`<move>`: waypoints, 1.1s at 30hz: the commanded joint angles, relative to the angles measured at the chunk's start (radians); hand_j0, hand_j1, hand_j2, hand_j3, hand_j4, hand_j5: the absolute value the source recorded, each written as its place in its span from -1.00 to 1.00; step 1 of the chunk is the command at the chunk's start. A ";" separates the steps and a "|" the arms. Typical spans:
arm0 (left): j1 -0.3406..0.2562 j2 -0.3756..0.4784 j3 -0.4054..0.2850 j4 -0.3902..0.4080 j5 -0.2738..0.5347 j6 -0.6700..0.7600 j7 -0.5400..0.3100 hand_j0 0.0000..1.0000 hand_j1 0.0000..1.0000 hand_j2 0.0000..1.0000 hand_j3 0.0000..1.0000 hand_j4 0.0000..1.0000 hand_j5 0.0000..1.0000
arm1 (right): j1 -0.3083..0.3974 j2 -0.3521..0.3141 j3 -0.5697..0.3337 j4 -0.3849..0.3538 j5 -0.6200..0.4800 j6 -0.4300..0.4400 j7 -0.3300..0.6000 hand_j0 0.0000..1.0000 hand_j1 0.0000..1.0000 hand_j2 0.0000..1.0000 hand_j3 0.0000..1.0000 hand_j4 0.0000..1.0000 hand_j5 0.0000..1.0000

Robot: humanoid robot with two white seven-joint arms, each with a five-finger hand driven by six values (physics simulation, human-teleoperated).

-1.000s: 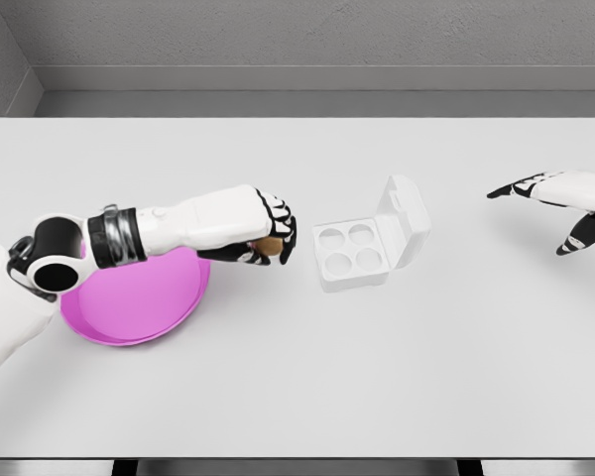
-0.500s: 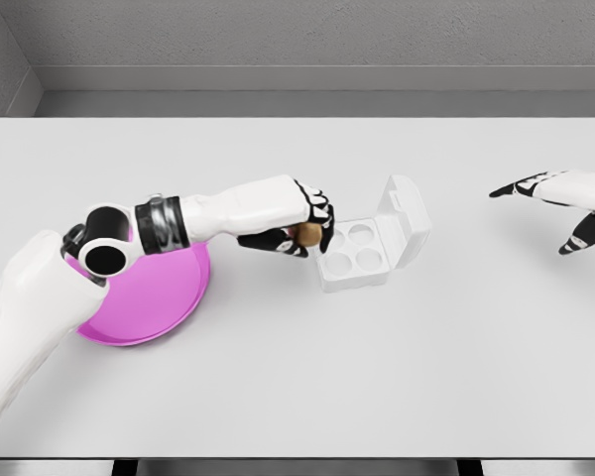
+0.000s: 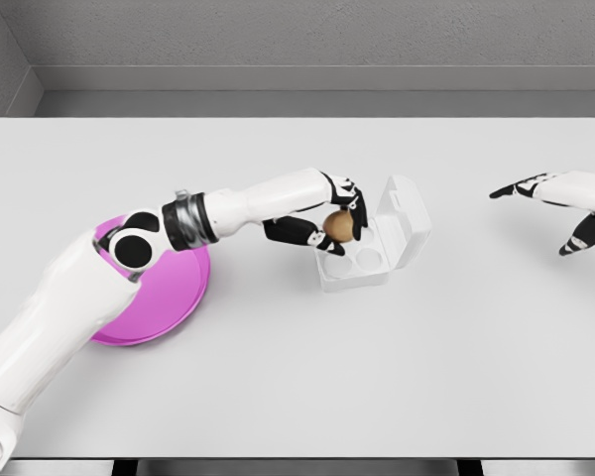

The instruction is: Pack egg into the box and close the box lid

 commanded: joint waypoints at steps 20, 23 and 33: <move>-0.005 -0.008 -0.083 0.061 0.286 0.002 -0.005 -0.34 -0.34 -0.34 -0.34 -0.34 -0.34 | 0.000 -0.001 -0.001 -0.002 -0.002 0.002 0.000 1.00 1.00 1.00 1.00 1.00 1.00; -0.006 -0.008 -0.083 0.083 0.317 0.002 -0.006 -0.34 -0.34 -0.34 -0.34 -0.34 -0.34 | 0.000 -0.001 -0.001 -0.003 -0.004 0.002 0.000 1.00 1.00 1.00 1.00 1.00 1.00; 0.008 -0.011 -0.120 0.080 0.427 0.098 -0.005 -0.34 -0.34 -0.34 -0.34 -0.34 -0.34 | 0.000 -0.001 -0.001 -0.005 -0.004 0.002 0.000 1.00 1.00 1.00 1.00 1.00 1.00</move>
